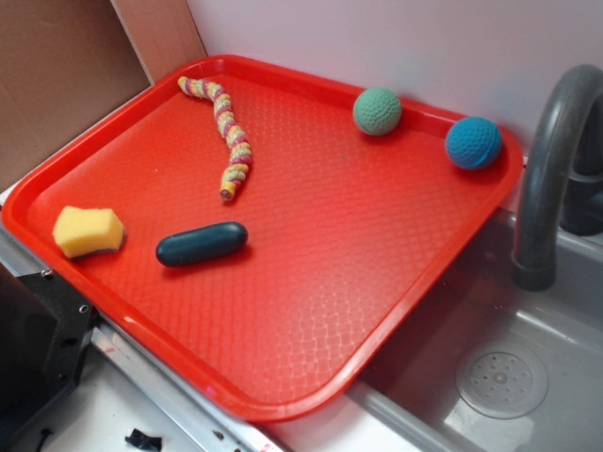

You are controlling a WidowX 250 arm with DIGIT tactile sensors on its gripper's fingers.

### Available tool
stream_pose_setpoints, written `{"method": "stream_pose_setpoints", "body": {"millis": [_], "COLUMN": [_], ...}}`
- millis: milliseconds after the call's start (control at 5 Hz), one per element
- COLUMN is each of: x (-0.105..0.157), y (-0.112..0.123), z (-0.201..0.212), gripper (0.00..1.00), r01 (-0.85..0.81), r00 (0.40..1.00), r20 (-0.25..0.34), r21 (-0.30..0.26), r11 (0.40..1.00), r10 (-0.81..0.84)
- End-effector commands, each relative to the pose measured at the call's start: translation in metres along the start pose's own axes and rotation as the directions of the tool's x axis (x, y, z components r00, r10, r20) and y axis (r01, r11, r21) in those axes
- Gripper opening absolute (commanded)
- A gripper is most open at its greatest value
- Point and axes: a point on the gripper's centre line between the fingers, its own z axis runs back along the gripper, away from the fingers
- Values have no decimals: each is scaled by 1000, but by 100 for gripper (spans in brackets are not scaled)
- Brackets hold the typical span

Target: Grab the multicolored rope.

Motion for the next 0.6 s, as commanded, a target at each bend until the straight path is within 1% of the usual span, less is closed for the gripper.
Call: {"method": "stream_pose_setpoints", "body": {"millis": [0,200,400], "x": [0,15,34], "y": [0,7,15], "z": [0,-13,-35], "gripper": [100,100,100], "r01": [0,-242,-469], "r00": [1000,964,856], "r20": [0,122,243], "r21": [0,16,-10], "r11": [1000,970,883], "r10": [0,238,457]}}
